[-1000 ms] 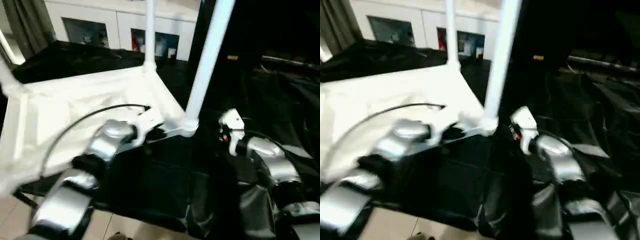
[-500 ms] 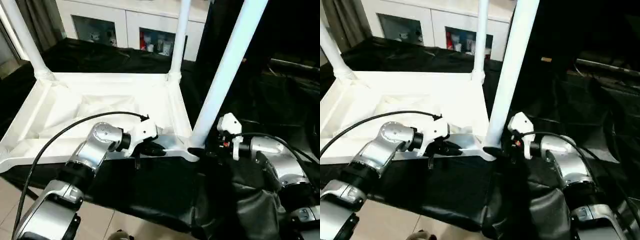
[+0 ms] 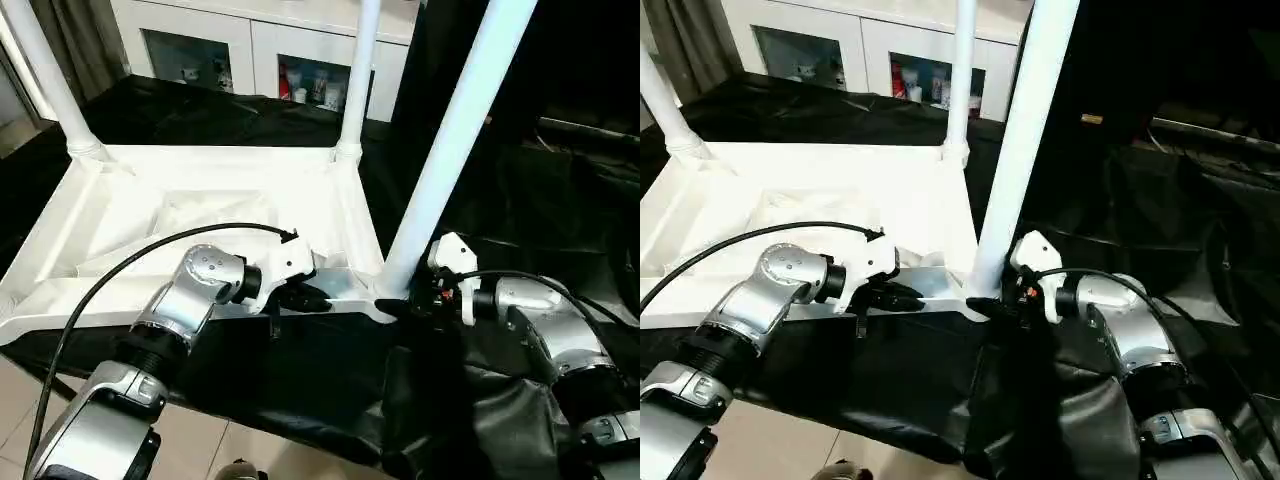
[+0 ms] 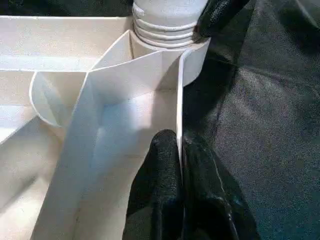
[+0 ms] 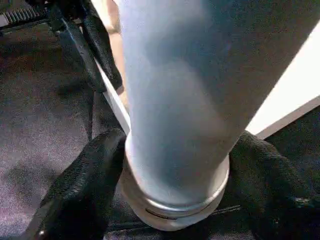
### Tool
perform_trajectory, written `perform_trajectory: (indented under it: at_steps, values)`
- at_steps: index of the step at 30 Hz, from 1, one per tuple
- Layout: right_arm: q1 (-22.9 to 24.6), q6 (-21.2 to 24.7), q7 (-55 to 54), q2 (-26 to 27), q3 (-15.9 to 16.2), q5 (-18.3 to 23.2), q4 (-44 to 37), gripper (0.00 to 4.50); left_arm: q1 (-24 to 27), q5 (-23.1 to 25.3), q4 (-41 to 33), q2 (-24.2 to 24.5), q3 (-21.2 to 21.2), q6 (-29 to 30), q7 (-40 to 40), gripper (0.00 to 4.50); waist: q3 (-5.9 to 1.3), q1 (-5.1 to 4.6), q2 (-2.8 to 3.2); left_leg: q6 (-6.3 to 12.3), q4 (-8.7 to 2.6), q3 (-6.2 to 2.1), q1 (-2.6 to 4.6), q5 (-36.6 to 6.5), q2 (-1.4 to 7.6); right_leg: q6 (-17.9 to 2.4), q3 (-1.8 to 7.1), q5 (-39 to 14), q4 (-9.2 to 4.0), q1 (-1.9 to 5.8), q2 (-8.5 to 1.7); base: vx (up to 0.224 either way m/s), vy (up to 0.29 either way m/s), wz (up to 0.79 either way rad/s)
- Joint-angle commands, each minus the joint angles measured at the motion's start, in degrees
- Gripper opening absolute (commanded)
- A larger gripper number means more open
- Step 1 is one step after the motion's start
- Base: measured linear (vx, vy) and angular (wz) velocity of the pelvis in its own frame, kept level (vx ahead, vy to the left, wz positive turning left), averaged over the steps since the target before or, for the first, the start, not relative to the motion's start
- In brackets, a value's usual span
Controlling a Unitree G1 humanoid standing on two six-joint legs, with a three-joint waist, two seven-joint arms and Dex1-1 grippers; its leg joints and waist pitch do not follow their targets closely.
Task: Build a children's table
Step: Rotate leg to tighten
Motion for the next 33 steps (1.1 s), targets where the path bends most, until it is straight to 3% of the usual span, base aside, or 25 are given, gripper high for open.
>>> perform_trajectory:
  at_steps: [1,13,15,18,19,20,22,23,27,31,33]
  values:
    - [-0.7,-0.06,-0.14,0.17,-0.63,-0.08,0.9,2.88,0.55,-1.03,-1.2,-0.51,0.15,0.32,0.05,0.0,-3.78,-0.17,-0.58,3.57,-3.67,-1.52,0.89,-8.98,3.8,-13.18,3.47,-8.31,-3.72,2.93,-4.6,0.0,0.0,0.0]
    - [0.19,0.25,-1.47,1.75,-1.65,1.23,1.67,2.7,0.57,-1.23,-0.69,-0.8,0.22,0.97,0.18,0.0,-3.94,-0.21,-0.46,3.74,-3.52,-1.52,0.91,-8.18,3.8,-13.8,3.42,-6.68,-3.43,3.03,-4.57,0.0,0.0,0.0]
    - [-0.31,-0.04,-9.05,4.27,-3.5,0.42,5.31,2.7,0.12,-0.76,0.87,-2.09,1.0,1.8,3.73,0.0,-3.91,-0.57,-0.44,3.33,-3.56,-1.55,0.83,-8.8,3.77,-14.0,3.45,-7.32,-3.5,2.93,-4.69,0.0,0.0,0.0]
    - [-0.82,-0.17,-13.72,5.72,-4.59,-0.1,7.39,2.7,-0.37,-0.34,2.13,-2.99,1.45,2.15,6.14,0.0,-3.53,-1.6,-0.35,1.12,-4.03,-1.8,1.1,-13.16,3.72,-12.78,3.39,-13.76,-4.37,2.79,-4.69,0.0,0.0,0.0]
    - [-1.46,0.18,-20.73,8.06,-6.16,-0.52,9.79,2.7,-1.48,0.72,4.69,-4.58,1.92,1.68,10.68,0.0,-3.53,-1.6,-0.35,1.12,-4.03,-1.8,1.1,-13.16,3.72,-12.78,3.39,-13.76,-4.37,2.79,-4.69,0.0,0.0,0.0]
    - [-2.15,1.15,-28.52,10.56,-7.57,-1.05,12.25,2.7,-2.8,1.42,7.42,-6.62,2.5,1.9,15.22,0.0,-3.37,-1.99,-0.36,-0.27,-4.2,-1.92,1.33,-15.4,3.55,-11.51,3.36,-18.31,-4.89,2.55,-4.67,0.0,0.0,0.0]
    - [-2.15,1.15,-28.52,10.56,-7.57,-1.05,12.25,2.69,-2.8,1.42,7.42,-6.62,2.5,1.9,15.22,0.0,-3.63,-2.07,-0.48,-1.21,-4.28,-2.23,1.31,-15.88,3.69,-10.24,3.3,-20.35,-5.02,2.86,-4.98,0.0,0.0,0.0]
    - [-2.74,1.8,-35.28,12.75,-8.52,-1.65,14.18,2.69,-4.18,1.79,10.0,-8.72,3.18,2.63,19.61,0.0,-3.41,-2.16,-0.33,-1.12,-4.32,-2.02,1.49,-15.63,3.67,-10.22,3.51,-19.38,-5.22,2.32,-4.82,0.0,0.0,0.0]
    - [-7.09,3.03,-52.44,18.05,-10.3,-3.31,20.09,2.69,-9.04,2.76,17.81,-15.45,4.7,5.92,32.73,0.0,-3.56,-2.41,-0.15,-2.12,-4.32,-2.11,1.77,-16.94,3.46,-10.14,3.41,-20.45,-5.36,2.23,-4.8,0.0,0.0,0.0]
    - [-9.35,1.49,-53.26,19.75,-9.63,-4.22,22.56,2.69,-10.77,3.44,20.57,-17.3,4.68,5.85,35.48,0.0,-3.75,-2.03,-0.01,-0.79,-4.18,-1.88,1.71,-16.1,3.39,-10.38,3.51,-15.86,-5.18,2.44,-4.72,0.0,0.0,0.0]
    - [-9.83,-0.99,-52.51,20.24,-9.8,-4.08,22.97,2.69,-11.41,3.82,21.93,-17.55,4.7,4.38,35.38,0.0,-3.75,-1.9,-0.13,0.07,-4.15,-1.84,1.3,-15.03,3.31,-10.39,3.48,-14.56,-5.04,2.73,-4.79,0.0,0.0,0.0]
